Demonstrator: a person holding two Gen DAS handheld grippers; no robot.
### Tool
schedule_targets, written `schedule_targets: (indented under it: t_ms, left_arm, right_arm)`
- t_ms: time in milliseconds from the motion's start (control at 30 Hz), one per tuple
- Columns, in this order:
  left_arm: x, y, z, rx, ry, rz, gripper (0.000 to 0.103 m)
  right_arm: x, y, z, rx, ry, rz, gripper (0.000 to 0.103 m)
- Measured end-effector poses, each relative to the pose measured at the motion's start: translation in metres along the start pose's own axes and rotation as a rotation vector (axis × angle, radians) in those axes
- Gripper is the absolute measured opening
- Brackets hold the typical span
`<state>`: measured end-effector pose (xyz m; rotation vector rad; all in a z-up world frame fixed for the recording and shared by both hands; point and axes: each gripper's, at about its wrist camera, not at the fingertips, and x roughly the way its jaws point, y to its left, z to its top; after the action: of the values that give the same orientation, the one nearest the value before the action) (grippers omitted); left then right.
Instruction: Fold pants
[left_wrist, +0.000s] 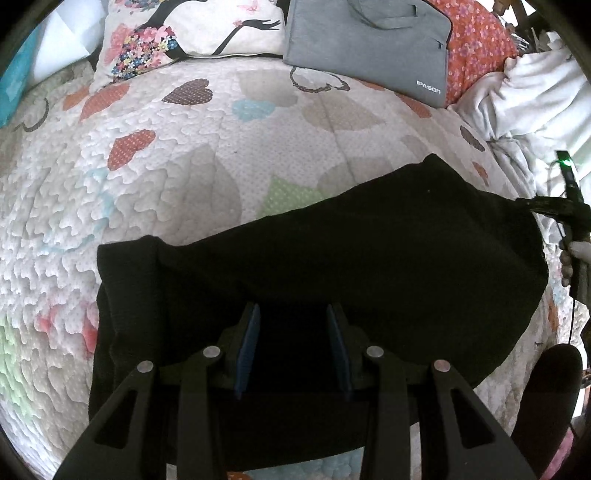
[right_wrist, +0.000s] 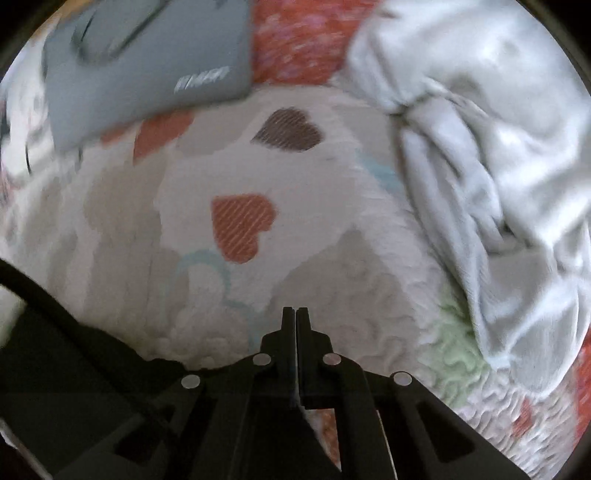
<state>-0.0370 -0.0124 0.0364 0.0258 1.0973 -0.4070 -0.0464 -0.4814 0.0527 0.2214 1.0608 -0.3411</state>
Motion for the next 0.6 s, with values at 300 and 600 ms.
schedule_targets:
  t_ms: [300,600]
  left_arm:
    - [-0.024,0.009,0.006,-0.049,-0.084,-0.058,0.036]
    - [-0.079,0.109,-0.020,-0.384,-0.242,-0.047,0.037]
  right_arm:
    - [-0.064,-0.055,-0.050,0.227,-0.027,0.236,0.042]
    - [-0.069,0.131,-0.062,-0.081,0.053,0.550,0.045]
